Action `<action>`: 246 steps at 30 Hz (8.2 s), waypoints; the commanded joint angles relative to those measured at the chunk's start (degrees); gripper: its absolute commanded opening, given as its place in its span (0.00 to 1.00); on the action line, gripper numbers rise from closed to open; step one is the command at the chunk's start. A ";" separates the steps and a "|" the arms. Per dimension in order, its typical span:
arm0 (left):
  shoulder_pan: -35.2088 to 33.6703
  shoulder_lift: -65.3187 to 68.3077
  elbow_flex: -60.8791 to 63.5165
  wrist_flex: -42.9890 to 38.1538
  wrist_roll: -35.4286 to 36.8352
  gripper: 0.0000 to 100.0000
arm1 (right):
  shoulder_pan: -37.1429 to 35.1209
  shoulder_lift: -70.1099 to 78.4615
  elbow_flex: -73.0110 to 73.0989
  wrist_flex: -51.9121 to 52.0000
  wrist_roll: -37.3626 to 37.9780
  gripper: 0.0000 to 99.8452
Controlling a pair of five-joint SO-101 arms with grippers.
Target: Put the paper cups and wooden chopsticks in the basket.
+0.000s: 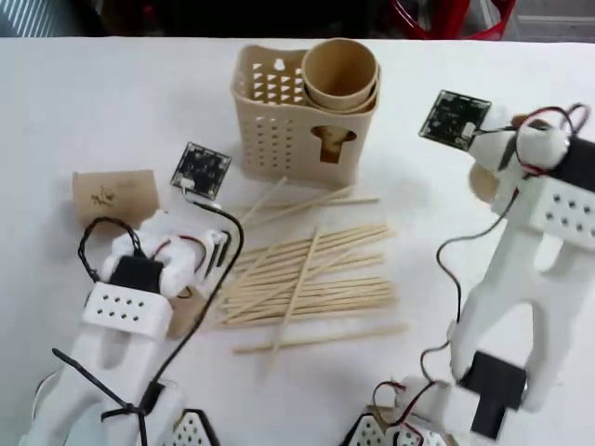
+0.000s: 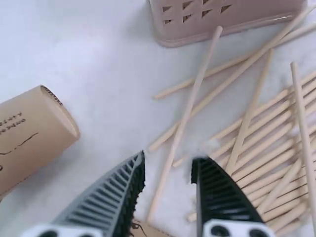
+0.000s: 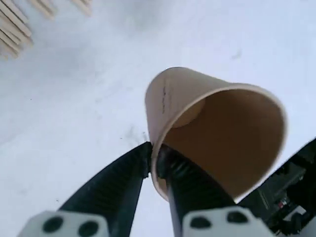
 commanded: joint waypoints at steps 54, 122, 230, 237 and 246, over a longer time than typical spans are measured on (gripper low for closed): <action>0.66 -1.45 -0.18 -1.49 0.35 0.17 | -37.93 1.01 -2.20 -36.35 -59.43 0.06; -29.85 -1.27 -36.75 23.82 -10.90 0.17 | -14.81 -17.89 32.53 -16.31 -53.10 0.13; 16.57 58.07 -123.60 49.85 -31.91 0.02 | -17.89 -91.65 106.64 -36.88 -59.25 0.02; 15.34 62.99 -124.04 49.49 -31.82 0.02 | -19.47 -91.74 106.81 -36.70 -59.25 0.02; 12.79 65.19 -124.04 49.67 -31.82 0.02 | -19.47 -92.09 106.81 -36.70 -59.25 0.02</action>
